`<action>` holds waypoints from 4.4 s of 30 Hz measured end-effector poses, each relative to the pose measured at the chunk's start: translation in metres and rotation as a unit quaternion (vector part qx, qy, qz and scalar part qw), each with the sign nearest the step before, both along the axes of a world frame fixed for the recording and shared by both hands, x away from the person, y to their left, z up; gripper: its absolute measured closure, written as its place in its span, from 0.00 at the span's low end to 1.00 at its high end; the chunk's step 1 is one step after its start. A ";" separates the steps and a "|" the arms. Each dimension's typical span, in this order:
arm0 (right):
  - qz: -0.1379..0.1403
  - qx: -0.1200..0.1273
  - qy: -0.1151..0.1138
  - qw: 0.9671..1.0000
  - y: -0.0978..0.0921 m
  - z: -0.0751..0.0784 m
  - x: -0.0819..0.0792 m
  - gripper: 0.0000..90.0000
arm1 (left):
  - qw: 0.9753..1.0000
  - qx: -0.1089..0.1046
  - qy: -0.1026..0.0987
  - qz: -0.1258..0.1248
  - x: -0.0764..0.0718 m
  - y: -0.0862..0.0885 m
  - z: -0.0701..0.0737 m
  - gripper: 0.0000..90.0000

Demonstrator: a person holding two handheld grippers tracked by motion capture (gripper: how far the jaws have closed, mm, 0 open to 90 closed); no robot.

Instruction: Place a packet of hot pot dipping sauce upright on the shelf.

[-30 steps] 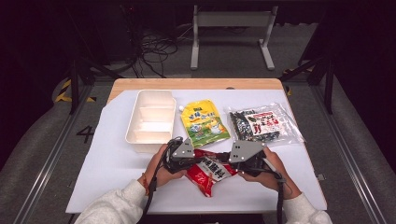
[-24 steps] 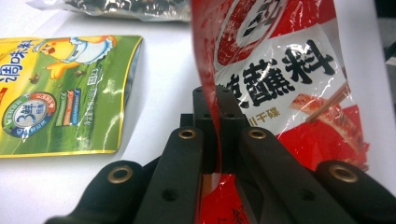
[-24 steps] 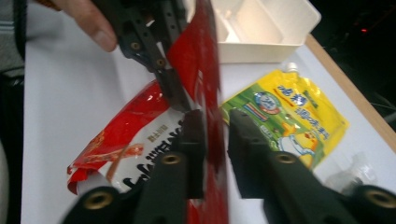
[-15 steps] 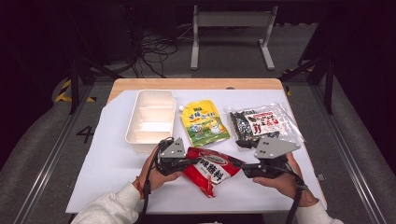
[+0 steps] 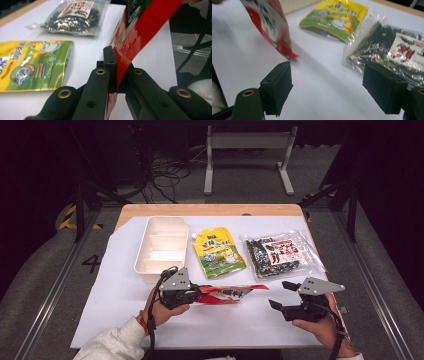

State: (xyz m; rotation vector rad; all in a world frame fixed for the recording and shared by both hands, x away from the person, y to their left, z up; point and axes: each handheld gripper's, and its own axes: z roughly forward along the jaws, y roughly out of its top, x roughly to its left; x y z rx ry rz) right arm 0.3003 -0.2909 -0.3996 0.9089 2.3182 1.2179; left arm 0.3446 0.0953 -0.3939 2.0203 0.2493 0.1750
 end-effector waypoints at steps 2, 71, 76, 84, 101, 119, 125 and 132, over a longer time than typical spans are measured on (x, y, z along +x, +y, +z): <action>-0.005 -0.007 0.018 1.000 -0.002 -0.011 0.006 0.25 | 1.000 -0.011 -0.006 -0.002 -0.001 0.002 0.003 1.00; 0.011 -0.030 0.042 0.999 0.013 -0.038 -0.002 0.24 | 0.971 -0.087 -0.061 0.216 0.126 0.124 0.055 1.00; 0.008 -0.025 0.050 0.998 0.011 -0.039 -0.006 0.24 | 0.970 -0.072 -0.064 0.222 0.142 0.120 0.052 1.00; 0.032 -0.014 0.063 0.997 0.012 -0.040 -0.015 0.24 | 0.971 -0.052 -0.061 0.224 0.164 0.114 0.042 1.00; 0.028 -0.004 0.071 0.997 0.010 -0.043 -0.022 0.24 | 0.969 -0.043 -0.038 0.239 0.187 0.116 0.017 0.89; 0.035 -0.004 0.072 0.997 0.012 -0.043 -0.019 0.24 | 0.967 0.001 -0.004 0.255 0.184 0.138 -0.008 0.96; 0.027 -0.013 0.068 0.997 0.013 -0.043 -0.018 0.24 | 0.966 -0.005 0.006 0.257 0.185 0.141 -0.013 0.98; 0.005 -0.010 0.064 0.998 0.009 -0.042 -0.015 0.24 | 0.966 0.020 -0.001 0.259 0.186 0.138 -0.011 1.00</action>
